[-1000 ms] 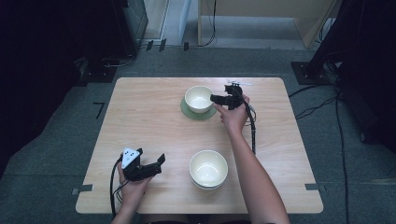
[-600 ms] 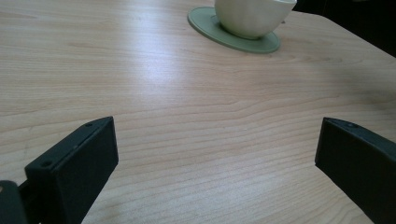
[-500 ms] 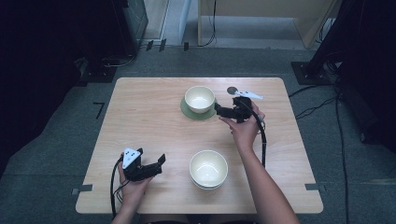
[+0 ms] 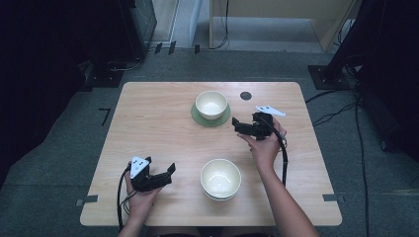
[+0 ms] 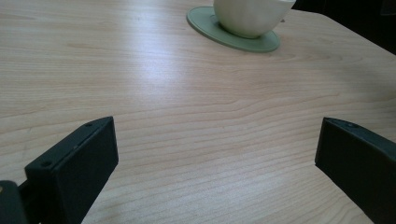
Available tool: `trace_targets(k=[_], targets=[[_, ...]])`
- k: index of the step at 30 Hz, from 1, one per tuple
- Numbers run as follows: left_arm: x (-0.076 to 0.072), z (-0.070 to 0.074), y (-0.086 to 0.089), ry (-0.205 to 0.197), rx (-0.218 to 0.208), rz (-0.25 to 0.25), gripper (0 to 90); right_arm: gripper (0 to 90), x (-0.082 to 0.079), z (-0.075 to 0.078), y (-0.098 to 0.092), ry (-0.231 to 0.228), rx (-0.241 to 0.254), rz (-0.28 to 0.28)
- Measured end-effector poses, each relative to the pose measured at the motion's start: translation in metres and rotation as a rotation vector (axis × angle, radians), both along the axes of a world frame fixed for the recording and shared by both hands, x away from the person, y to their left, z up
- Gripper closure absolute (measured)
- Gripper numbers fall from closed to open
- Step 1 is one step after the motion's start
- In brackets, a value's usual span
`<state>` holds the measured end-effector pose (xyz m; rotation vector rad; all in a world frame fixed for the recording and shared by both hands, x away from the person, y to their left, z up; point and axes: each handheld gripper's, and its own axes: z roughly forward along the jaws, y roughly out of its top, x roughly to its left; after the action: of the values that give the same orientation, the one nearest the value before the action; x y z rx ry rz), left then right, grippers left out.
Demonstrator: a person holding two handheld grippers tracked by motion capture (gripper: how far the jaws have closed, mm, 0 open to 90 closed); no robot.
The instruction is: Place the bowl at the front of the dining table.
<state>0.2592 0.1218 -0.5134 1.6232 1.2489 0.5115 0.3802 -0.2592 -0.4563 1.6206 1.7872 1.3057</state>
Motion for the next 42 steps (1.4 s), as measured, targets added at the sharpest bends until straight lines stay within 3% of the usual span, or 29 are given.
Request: trace_targets(k=[42], targets=[[-0.001, 0.0, -0.002, -0.005, 0.015, -0.001, 0.0, 0.0, -0.064, -0.027, -0.048, 0.01, -0.025, -0.055]])
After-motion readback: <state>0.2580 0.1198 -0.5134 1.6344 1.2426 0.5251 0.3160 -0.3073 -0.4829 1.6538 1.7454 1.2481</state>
